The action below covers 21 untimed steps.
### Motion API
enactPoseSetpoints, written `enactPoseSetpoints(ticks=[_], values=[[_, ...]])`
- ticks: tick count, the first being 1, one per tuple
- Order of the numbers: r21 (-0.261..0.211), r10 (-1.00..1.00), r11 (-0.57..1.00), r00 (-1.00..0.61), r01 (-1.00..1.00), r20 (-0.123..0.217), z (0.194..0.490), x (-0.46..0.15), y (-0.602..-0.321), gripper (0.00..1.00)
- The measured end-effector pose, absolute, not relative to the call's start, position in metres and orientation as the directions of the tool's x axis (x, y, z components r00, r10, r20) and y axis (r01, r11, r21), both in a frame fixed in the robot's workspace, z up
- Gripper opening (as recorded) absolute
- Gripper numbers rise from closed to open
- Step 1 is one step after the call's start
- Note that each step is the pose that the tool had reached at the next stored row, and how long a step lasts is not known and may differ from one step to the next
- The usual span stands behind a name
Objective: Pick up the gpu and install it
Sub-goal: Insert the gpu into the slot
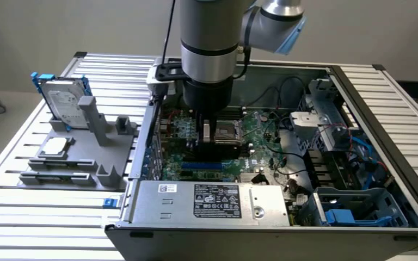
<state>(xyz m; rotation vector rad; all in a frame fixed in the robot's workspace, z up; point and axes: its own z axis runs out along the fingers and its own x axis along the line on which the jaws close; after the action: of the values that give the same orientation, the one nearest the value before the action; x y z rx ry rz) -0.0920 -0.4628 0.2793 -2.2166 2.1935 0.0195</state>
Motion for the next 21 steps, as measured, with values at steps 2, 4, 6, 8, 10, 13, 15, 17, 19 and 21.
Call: enactPoseSetpoints(ticks=[2, 4, 6, 8, 10, 13, 15, 17, 19, 21], values=[[-0.008, -1.000, -0.008, 0.008, -1.000, -0.025, 0.2788, -0.0922, -0.4628, 0.26], [-0.008, -1.000, -0.004, 0.005, -1.000, -0.025, 0.2781, -0.0925, -0.4628, 0.26], [-0.008, -1.000, -0.002, 0.002, -1.000, -0.025, 0.2773, -0.0927, -0.4628, 0.26], [-0.008, -1.000, 0.001, -0.001, -1.000, -0.025, 0.2765, -0.0929, -0.4628, 0.26], [-0.008, -1.000, 0.004, -0.004, -1.000, -0.025, 0.2756, -0.0931, -0.4628, 0.26], [-0.008, -1.000, 0.008, -0.008, -1.000, -0.025, 0.2742, -0.0934, -0.4628, 0.26], [-0.007, -1.000, 0.010, -0.010, -1.000, -0.025, 0.2734, -0.0936, -0.4629, 0.26], [-0.006, -1.000, 0.012, -0.012, -1.000, -0.025, 0.2725, -0.0938, -0.4631, 0.26], [-0.005, -1.000, 0.013, -0.012, -1.000, -0.025, 0.2714, -0.0939, -0.4633, 0.26], [-0.004, -1.000, 0.013, -0.013, -1.000, -0.025, 0.2702, -0.0939, -0.4635, 0.26]])
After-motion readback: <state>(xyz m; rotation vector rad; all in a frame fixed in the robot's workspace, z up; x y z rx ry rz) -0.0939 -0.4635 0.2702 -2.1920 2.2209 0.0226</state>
